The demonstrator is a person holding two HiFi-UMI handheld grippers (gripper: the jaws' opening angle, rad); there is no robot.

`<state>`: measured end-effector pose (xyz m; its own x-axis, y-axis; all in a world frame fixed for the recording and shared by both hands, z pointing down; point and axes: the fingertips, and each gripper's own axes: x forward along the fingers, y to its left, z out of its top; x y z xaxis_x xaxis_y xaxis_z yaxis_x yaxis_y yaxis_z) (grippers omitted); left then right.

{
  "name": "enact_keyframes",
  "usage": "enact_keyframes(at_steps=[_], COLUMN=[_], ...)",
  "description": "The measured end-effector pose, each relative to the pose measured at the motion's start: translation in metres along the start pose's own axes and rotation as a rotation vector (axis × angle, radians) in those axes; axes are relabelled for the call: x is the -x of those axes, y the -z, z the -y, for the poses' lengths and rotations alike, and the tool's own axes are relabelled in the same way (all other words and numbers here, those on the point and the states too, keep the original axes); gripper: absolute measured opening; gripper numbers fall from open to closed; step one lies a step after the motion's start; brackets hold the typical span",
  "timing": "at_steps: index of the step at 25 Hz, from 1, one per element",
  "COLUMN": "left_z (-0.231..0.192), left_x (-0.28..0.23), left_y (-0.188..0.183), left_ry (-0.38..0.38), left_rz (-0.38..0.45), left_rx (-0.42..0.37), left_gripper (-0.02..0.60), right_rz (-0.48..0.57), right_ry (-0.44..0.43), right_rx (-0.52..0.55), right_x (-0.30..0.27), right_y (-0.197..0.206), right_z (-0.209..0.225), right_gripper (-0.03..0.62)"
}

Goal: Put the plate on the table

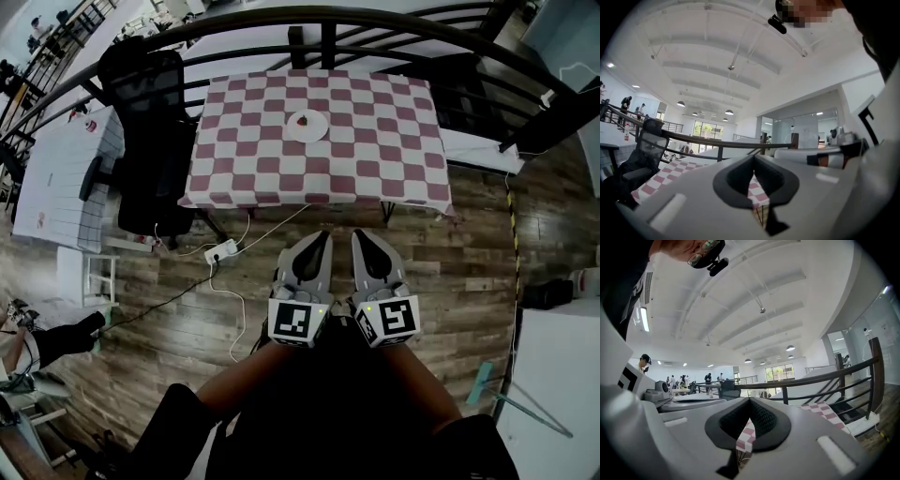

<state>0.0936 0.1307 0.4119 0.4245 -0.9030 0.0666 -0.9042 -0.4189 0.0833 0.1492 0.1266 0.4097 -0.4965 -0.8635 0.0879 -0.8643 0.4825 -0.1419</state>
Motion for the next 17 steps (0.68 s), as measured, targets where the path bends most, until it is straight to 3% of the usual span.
enact_keyframes(at_steps=[17], left_z=[-0.003], left_x=[-0.014], left_y=[-0.009], left_ry=[0.031], left_rz=[0.003], left_rx=[-0.023], left_gripper=[0.009], right_rz=[-0.024], right_ry=[-0.028], right_rx=[-0.004], right_x=[-0.024], right_y=[-0.001], right_z=[-0.004], right_gripper=[-0.003])
